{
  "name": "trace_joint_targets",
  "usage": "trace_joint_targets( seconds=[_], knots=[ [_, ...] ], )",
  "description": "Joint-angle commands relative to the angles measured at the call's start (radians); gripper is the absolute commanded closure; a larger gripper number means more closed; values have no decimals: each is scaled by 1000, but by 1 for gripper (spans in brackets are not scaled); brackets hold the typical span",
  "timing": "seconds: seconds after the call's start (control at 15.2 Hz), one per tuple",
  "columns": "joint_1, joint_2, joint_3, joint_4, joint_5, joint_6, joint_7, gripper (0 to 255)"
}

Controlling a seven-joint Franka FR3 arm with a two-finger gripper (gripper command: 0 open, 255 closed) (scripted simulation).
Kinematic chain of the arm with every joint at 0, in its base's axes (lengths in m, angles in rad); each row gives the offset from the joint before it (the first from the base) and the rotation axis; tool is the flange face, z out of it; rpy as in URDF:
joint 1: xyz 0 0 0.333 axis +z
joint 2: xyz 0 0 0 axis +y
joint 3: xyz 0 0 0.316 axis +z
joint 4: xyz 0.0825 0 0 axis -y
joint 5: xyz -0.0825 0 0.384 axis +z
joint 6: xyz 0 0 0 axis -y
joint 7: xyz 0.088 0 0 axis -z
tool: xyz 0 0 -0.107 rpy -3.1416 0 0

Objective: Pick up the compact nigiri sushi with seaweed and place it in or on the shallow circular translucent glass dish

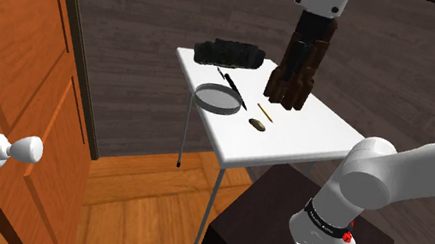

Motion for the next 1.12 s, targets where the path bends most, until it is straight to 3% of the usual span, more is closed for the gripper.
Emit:
trace_joint_targets(
  seconds=[0.0, 0.46, 0.92, 1.06],
  knots=[
    [0, 0, 0, 0, 0, 0, 0, 0],
    [-3, 0, -29, -236, -16, 270, -40, 0],
    [-10, 100, -62, -409, -32, 576, -81, 0],
    [-10, 107, -63, -420, -33, 595, -81, 0]
  ],
)
